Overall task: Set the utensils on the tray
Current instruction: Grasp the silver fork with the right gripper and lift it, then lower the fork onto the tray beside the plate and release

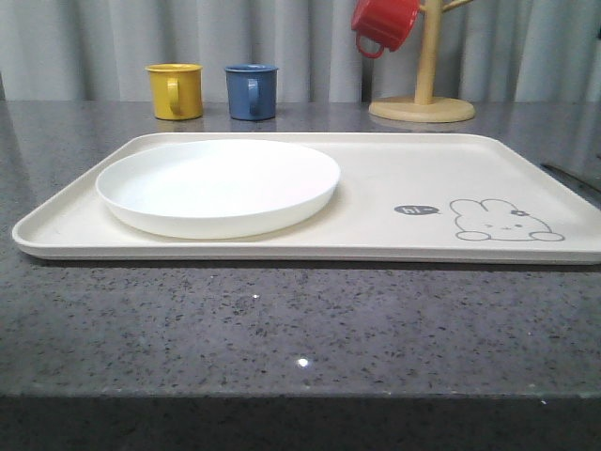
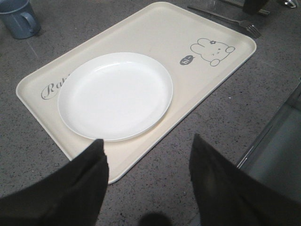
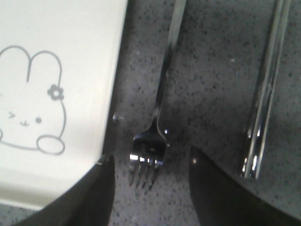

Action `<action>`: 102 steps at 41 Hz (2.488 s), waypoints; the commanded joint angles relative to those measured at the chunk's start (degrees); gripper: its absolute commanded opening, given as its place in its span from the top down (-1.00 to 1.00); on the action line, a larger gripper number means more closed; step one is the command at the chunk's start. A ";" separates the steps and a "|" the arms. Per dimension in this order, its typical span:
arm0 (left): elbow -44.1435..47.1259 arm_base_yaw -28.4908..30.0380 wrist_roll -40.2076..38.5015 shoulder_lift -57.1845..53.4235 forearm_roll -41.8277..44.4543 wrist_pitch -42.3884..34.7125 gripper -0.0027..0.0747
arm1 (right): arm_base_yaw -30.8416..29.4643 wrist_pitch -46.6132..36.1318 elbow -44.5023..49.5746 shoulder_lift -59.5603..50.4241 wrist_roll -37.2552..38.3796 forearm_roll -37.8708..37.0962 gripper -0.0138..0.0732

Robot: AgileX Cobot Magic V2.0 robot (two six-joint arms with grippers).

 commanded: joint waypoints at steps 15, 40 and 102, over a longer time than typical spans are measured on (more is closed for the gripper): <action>-1.39 0.06 -0.56 -0.04 -0.40 -4.25 -0.02 | -0.64 0.69 -10.62 11.20 2.86 -0.84 -0.22; -1.39 0.06 -0.56 -0.04 -0.40 -4.25 -0.02 | -0.64 3.15 -10.69 13.93 2.86 -1.10 0.34; -1.39 0.06 -0.56 -0.04 -0.40 -4.25 -0.02 | 14.46 -0.58 -17.55 12.91 13.70 14.05 0.75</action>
